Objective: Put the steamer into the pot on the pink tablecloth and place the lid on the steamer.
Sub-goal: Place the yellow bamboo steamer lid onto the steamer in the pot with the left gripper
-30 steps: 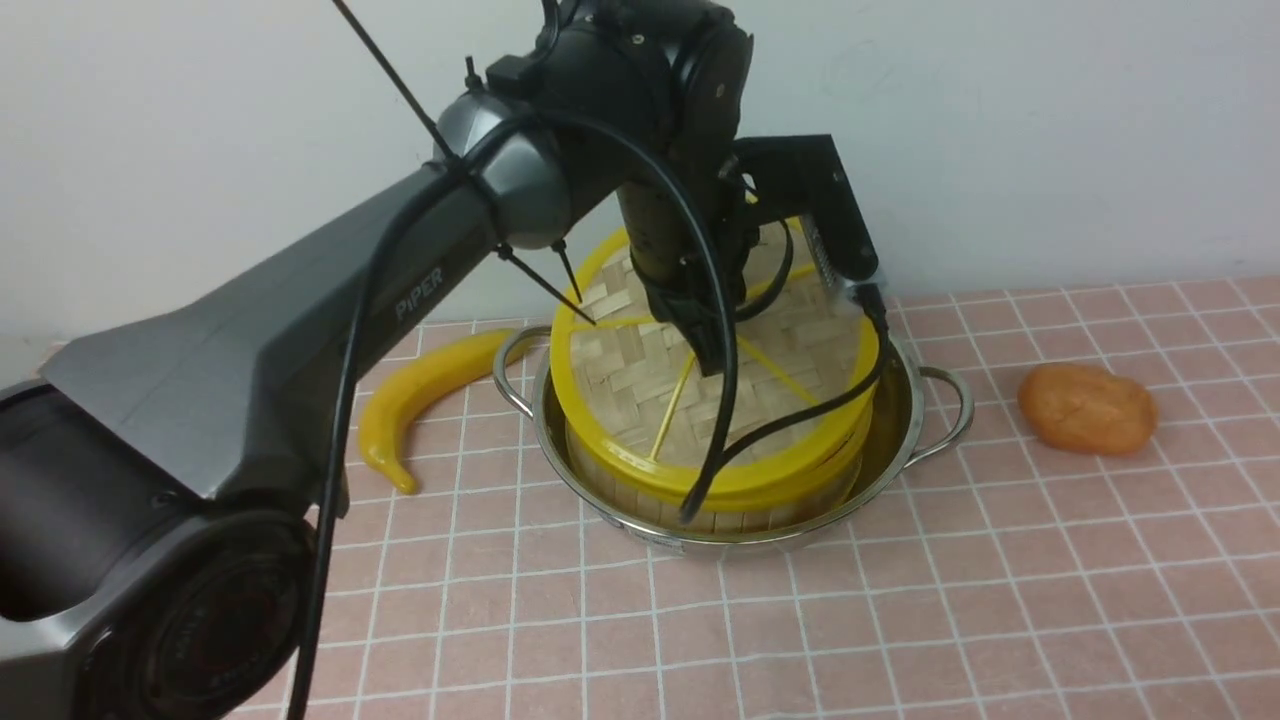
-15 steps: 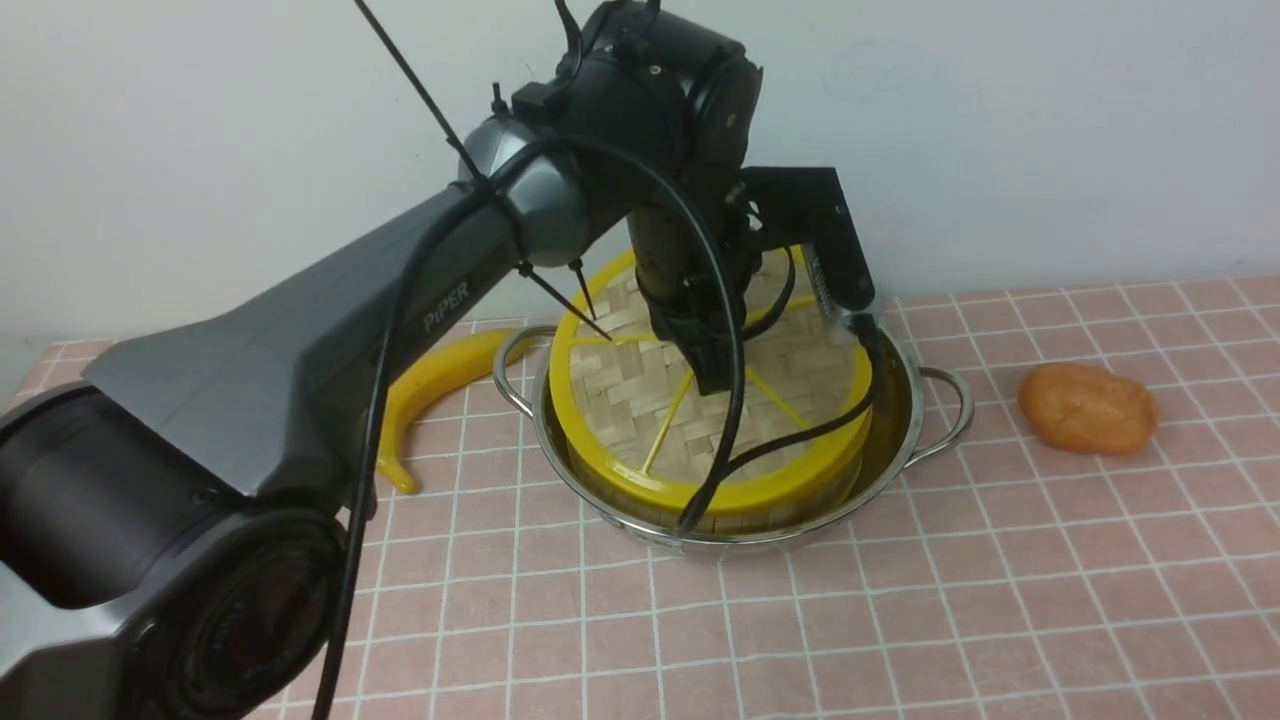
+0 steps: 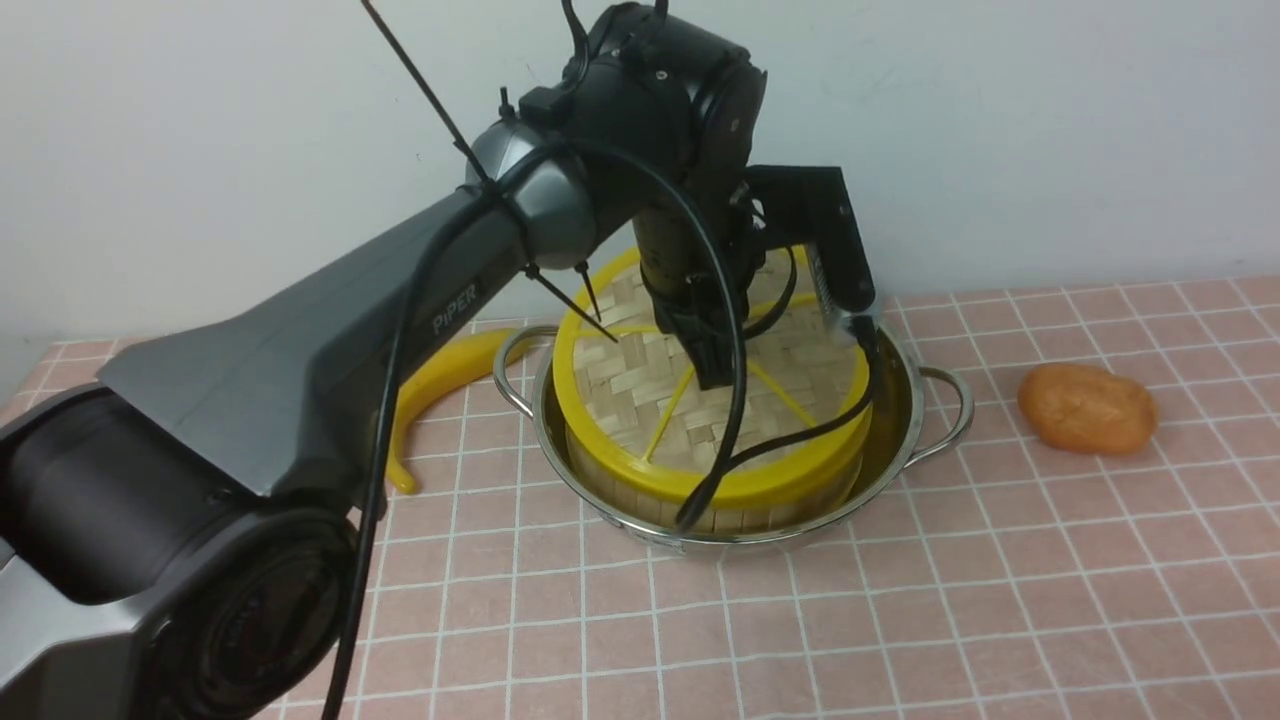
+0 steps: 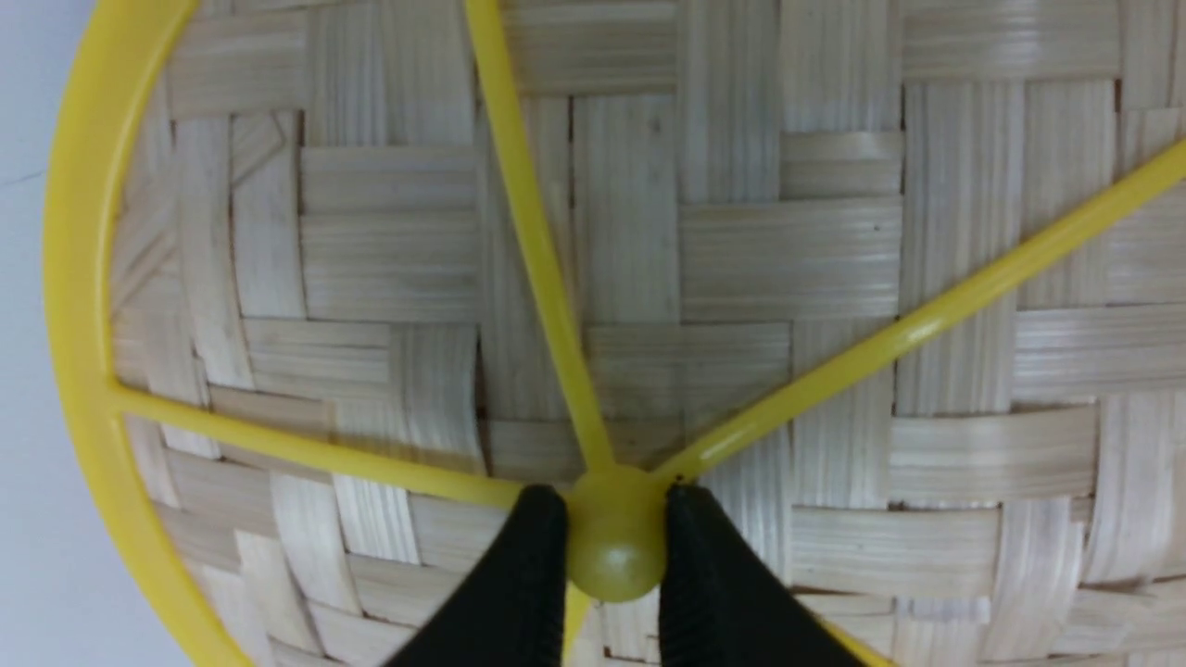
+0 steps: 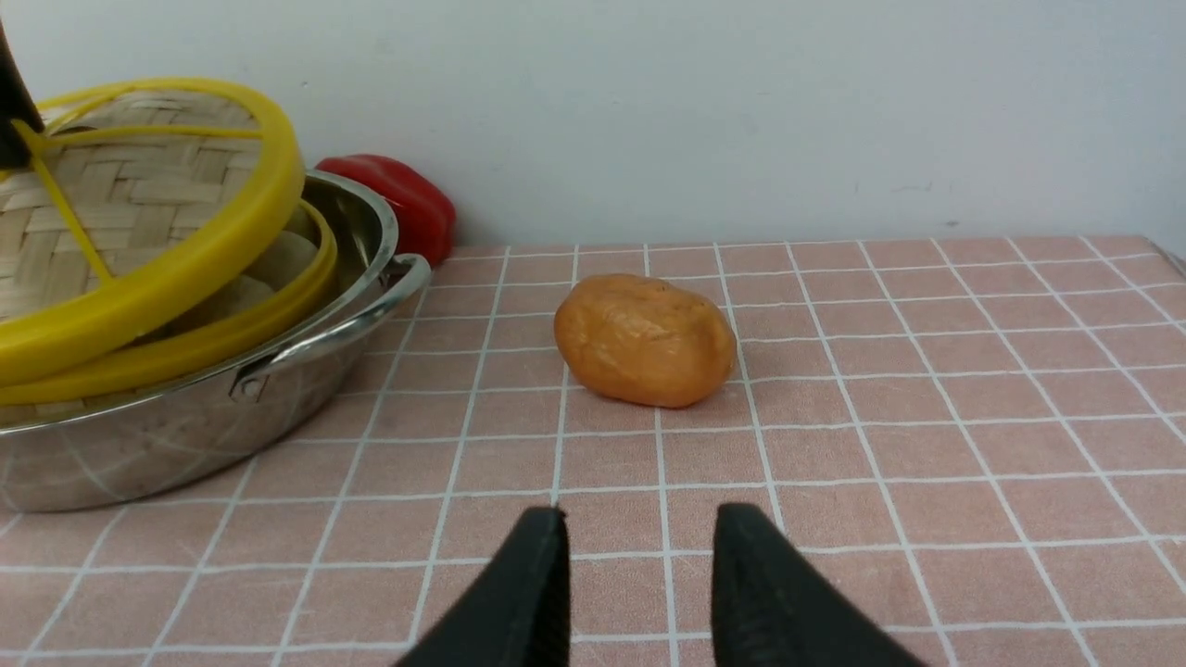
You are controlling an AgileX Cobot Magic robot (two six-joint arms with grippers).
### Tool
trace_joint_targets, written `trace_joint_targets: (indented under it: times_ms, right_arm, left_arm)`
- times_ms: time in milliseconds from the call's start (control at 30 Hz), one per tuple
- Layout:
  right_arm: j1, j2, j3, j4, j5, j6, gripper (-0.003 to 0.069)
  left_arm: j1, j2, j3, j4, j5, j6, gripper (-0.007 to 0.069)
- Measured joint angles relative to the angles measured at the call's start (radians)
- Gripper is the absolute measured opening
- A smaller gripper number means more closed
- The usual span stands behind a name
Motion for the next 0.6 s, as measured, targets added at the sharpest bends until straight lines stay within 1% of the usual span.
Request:
trace_joint_targets:
  times_ms: [200,600]
  right_arm:
    - [0.0,0.0,0.0,0.0,0.0,0.0,0.024]
    - [0.0,0.0,0.0,0.0,0.0,0.0,0.024]
  left_arm:
    - [0.0,0.003,0.0,-0.008,-0.021,0.036,0.0116]
    - [0.0,0.014,0.0,-0.008,-0.05,0.058,0.0116]
